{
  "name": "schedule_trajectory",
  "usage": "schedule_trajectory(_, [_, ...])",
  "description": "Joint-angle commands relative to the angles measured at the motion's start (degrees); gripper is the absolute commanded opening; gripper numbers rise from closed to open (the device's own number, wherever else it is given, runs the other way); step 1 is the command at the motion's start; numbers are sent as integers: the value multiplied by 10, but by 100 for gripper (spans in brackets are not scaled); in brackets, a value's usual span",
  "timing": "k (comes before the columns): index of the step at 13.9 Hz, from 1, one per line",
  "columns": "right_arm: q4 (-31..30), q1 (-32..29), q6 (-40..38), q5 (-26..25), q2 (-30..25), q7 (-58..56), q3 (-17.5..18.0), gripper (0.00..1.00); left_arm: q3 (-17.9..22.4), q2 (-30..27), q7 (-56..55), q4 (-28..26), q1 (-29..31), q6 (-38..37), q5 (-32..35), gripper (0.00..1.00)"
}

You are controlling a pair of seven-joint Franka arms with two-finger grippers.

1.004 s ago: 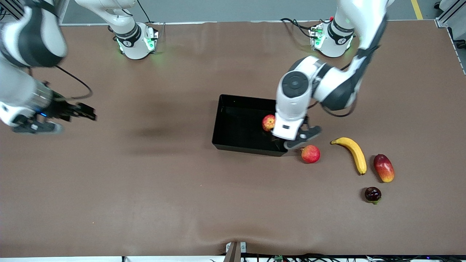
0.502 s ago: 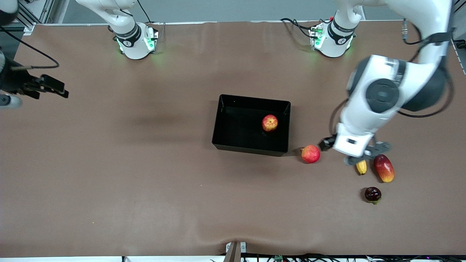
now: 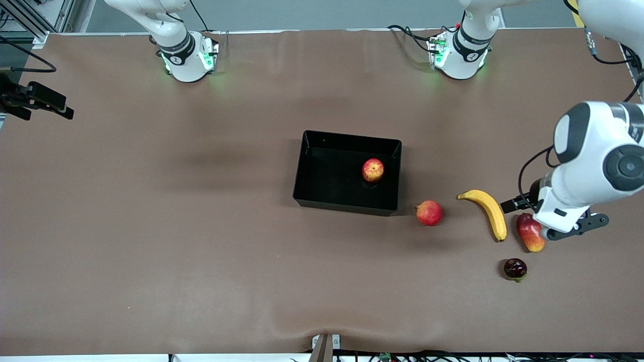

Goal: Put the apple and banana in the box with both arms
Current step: 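Lower the apple into the box with the left gripper while the right gripper withdraws, then move the left gripper to the yellow banana and grasp it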

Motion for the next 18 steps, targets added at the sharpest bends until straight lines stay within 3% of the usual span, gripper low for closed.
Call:
schedule_trajectory(1, [16,9,2,-28,-1,0,-4,100,-4,-7,37,-75,39,82,-6,100])
schedule_trajectory(4, [21,11,1,-28,-2,24,-4,100,-4,16,22,-148,48,205,-9,100])
schedule_trajectory(7, [21,13,-6,-25,-2,68,1,100,-4,51,-31,-158,47,247,-19,100])
schedule_trajectory(10, [21,13,-6,-23,-2,67,2,100,-2,77,-40,-199,52,329,-19,90])
schedule_trajectory(12, [21,12,-2,-24,-1,67,2,100,-2,85,-40,-206,53,341,-19,72])
schedule_trajectory(14, [21,9,-4,-22,-1,59,-2,100,-2,80,-39,-207,52,337,-19,9])
schedule_trajectory(15, [21,8,-2,-19,3,58,-2,100,-3,77,-39,-207,52,335,-18,0])
schedule_trajectory(18, [21,8,0,-24,5,57,-3,100,-7,31,-30,-206,51,322,-17,0])
